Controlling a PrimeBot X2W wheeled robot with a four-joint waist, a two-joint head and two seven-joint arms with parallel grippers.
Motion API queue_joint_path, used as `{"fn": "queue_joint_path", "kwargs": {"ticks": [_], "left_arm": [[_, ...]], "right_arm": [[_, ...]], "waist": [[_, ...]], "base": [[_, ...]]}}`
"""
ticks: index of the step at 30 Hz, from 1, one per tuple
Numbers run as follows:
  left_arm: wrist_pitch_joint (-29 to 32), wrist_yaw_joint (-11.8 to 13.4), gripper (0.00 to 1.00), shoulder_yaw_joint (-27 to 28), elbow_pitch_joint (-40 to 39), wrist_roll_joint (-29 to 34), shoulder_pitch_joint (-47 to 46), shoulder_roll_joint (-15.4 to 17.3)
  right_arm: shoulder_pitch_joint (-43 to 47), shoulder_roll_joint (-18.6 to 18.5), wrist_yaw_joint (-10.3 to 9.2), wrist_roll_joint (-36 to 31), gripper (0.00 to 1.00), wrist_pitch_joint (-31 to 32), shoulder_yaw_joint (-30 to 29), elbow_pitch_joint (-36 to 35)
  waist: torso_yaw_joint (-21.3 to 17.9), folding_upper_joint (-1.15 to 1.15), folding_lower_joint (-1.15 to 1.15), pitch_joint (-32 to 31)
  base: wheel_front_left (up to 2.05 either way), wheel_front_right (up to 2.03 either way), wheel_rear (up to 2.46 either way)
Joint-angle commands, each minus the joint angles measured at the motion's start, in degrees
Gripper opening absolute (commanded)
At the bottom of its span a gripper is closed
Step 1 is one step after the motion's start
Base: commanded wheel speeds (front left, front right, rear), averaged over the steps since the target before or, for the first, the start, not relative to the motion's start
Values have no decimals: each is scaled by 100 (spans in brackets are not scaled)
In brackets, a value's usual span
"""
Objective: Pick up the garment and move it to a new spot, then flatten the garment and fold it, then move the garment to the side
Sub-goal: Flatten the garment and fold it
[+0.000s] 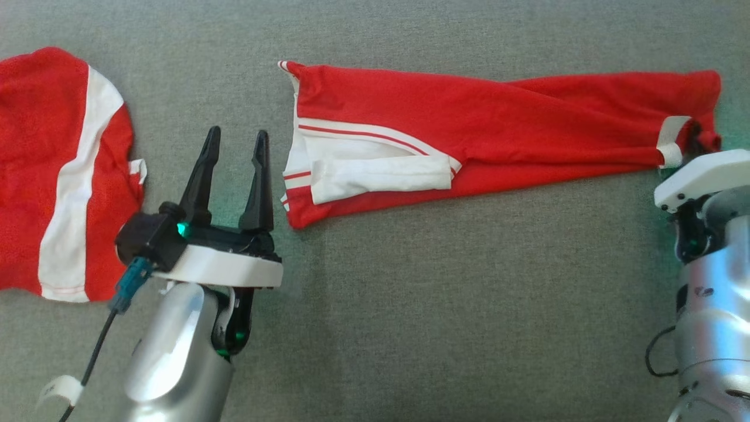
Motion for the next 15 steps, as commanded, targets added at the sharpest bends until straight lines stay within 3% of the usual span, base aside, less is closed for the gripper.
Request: {"fn": "queue_joint_path", "kwargs": {"ticks": [1,8,15], "left_arm": [[-29,-23,100,261,-131,62,-165,42],[-29,-63,100,331,-86,110,-128,4],[-29,-88,100,369,-50,139,-61,-11]], "right_arm": [[-25,91,39,92,0,-19,172,-8],[21,-317,39,199,0,-207,-10,-97],[27,-864,39,-235,0,-539,-697,-93]], "waist": [[-16,0,0,-14],[-69,0,0,-133],[-105,0,0,-260]], "base": [[0,0,0],[0,0,0],[0,0,0]]}}
